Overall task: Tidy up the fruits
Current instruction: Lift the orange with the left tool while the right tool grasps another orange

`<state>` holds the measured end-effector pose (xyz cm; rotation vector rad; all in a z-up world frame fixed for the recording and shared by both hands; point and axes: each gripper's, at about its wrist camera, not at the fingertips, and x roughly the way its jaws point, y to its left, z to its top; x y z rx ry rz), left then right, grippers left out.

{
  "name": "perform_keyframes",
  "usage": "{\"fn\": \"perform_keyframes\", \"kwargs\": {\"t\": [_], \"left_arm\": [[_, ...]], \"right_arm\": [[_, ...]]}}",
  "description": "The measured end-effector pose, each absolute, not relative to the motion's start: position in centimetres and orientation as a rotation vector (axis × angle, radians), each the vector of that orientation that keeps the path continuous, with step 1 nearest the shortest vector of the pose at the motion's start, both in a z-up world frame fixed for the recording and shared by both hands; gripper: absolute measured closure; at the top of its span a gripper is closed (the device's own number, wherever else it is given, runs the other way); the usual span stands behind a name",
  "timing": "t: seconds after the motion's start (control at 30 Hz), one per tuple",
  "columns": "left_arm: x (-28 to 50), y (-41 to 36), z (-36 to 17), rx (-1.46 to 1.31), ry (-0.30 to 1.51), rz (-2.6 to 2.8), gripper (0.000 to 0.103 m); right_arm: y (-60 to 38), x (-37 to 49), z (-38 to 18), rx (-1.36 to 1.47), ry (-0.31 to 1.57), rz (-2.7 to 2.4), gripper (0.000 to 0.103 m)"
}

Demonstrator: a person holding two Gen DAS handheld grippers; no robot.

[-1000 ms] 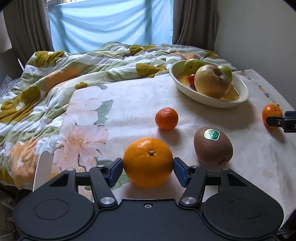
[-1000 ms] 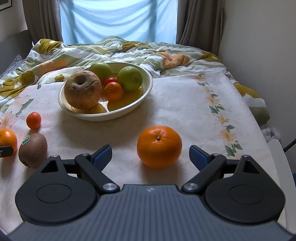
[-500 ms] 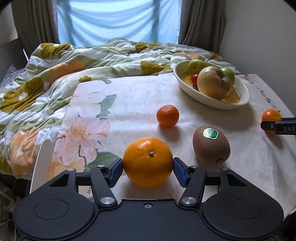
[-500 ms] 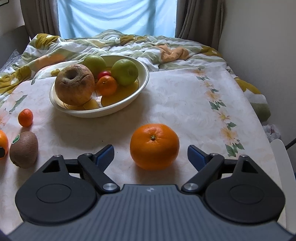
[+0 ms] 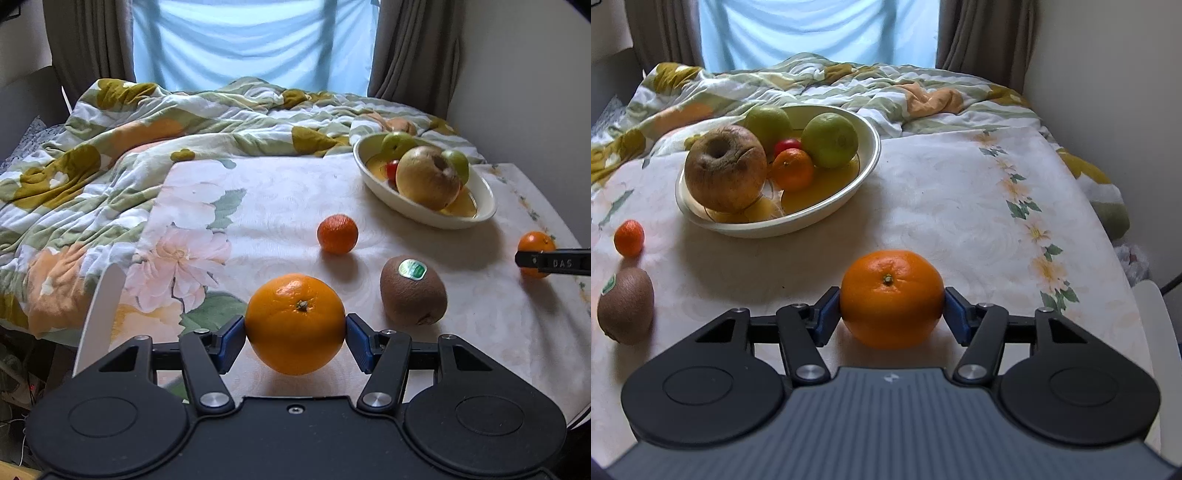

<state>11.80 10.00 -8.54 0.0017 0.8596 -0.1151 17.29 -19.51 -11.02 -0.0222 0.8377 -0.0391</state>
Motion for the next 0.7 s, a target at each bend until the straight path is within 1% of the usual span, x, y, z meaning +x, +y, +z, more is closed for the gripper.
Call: {"fn": "perform_keyframes", "kwargs": {"t": [0.2, 0.37, 0.7], "left_arm": [[10.6, 9.8, -6.0, -0.001, 0.812, -0.123, 0.040], [10.4, 9.5, -3.6, -0.012, 0.782, -0.144, 0.040], [12.6, 7.7, 0.3, -0.022, 0.753, -0.146, 0.040]], "right_arm": [[-18.8, 16.2, -9.0, -0.021, 0.819, -0.018, 0.029], [-18.4, 15.3, -6.1, -0.020, 0.784, -0.010, 0.029], [-19.3, 15.7, -0.6, -0.017, 0.740, 0.026, 0.029]]}}
